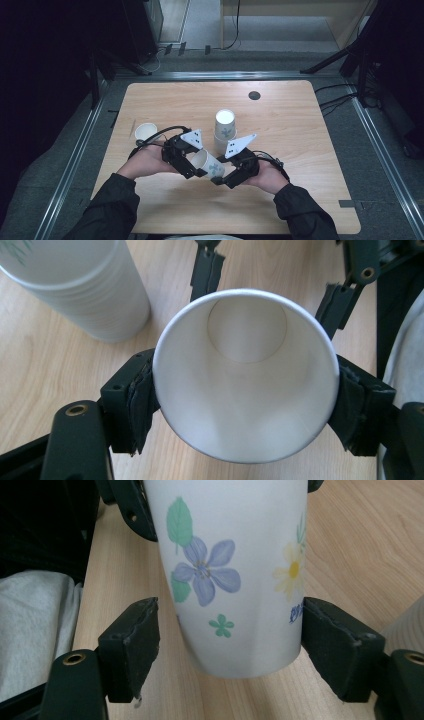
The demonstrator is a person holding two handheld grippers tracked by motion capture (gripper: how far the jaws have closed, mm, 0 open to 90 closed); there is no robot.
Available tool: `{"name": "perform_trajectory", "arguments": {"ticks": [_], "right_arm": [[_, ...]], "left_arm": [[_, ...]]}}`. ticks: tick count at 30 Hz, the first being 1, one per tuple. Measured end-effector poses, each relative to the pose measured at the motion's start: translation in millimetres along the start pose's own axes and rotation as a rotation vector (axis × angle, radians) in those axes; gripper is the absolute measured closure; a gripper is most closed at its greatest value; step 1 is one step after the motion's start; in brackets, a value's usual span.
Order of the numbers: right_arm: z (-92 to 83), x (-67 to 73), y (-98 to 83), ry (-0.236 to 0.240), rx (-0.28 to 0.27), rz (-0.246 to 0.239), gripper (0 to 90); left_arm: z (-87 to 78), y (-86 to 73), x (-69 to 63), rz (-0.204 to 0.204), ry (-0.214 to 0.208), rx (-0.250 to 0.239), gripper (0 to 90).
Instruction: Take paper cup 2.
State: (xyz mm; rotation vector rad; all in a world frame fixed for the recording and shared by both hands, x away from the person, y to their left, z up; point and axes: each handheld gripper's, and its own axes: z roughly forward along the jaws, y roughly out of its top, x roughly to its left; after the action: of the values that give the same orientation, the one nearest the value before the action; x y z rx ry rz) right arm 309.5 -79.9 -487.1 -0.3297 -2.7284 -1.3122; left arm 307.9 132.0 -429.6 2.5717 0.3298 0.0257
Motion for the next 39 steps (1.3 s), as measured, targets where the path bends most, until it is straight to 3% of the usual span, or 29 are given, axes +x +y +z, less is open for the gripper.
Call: {"name": "perform_trajectory", "arguments": {"ticks": [4,20,23,32,36,39], "right_arm": [[4.9,-1.1,-1.9,0.007,0.014,-0.002,27.5],[9.6,4.1,-1.8,0.026,0.050,-0.042,33.1],[6.4,3.4,-0.7,0.019,0.036,-0.045,33.0],[-12.8,0.0,1.5,-0.001,-0.027,-0.022,32.9],[-18.8,-0.2,2.1,0.003,-0.054,-0.018,32.9],[-21.8,0.3,2.6,0.011,-0.071,-0.009,32.9]], "left_arm": [[5.8,2.2,-1.6,-0.001,-0.022,0.030,23.0],[12.7,2.1,-3.2,-0.003,-0.062,0.022,20.7],[8.3,0.8,-2.2,-0.002,-0.060,-0.018,12.8],[-3.2,-10.2,4.7,-0.059,-0.067,-0.145,12.2],[-5.5,-13.8,3.6,-0.059,-0.047,-0.187,13.2],[-6.0,-17.8,3.0,-0.086,-0.078,-0.259,13.4]]}}
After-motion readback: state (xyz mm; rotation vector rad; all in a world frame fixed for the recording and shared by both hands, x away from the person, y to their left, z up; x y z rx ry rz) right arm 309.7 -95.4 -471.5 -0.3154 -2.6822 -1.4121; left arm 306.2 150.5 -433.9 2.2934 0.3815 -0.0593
